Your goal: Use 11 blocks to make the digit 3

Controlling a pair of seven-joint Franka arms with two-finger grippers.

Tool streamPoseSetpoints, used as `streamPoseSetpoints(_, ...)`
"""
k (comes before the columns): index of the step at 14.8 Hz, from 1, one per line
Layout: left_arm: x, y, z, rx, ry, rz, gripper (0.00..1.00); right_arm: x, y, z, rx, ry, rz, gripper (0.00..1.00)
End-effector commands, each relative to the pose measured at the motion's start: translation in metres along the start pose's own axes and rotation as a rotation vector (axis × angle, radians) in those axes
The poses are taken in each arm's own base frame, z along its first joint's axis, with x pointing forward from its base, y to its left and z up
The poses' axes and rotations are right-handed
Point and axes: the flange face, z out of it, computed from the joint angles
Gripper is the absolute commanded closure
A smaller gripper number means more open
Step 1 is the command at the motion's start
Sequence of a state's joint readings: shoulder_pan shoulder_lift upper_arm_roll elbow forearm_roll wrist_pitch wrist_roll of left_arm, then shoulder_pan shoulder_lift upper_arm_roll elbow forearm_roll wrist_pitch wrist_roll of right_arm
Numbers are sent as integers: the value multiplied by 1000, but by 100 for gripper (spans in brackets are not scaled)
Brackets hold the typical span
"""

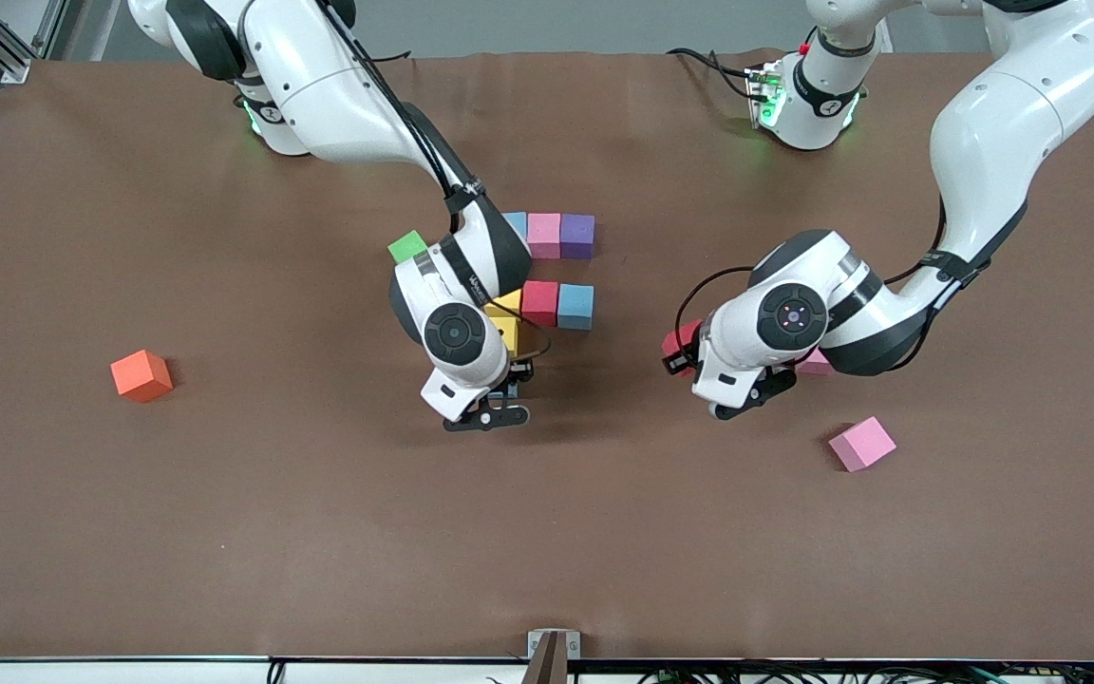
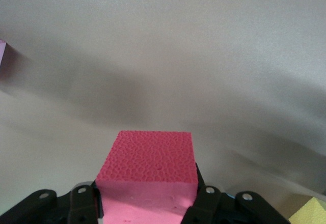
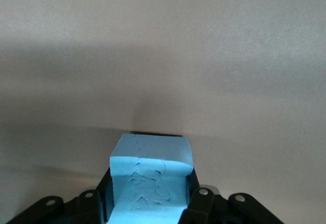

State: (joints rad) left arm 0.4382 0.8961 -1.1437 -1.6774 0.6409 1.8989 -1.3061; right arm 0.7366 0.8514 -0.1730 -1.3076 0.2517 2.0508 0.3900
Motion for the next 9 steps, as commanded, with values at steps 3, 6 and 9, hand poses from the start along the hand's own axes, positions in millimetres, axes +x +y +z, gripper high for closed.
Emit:
streamPoseSetpoints(3,-11,3,-2,15,-2,17,78,-7,-1,8,-4,-24,14,63)
streamPoseSetpoints(6,-14,6,-1,16,-2,25,78,-9,-2,9,-6,-28,11,63)
streamPoseSetpoints(9,-14,6,-1,18,-1,27,78,-9,-2,11,-7,-30,12,63)
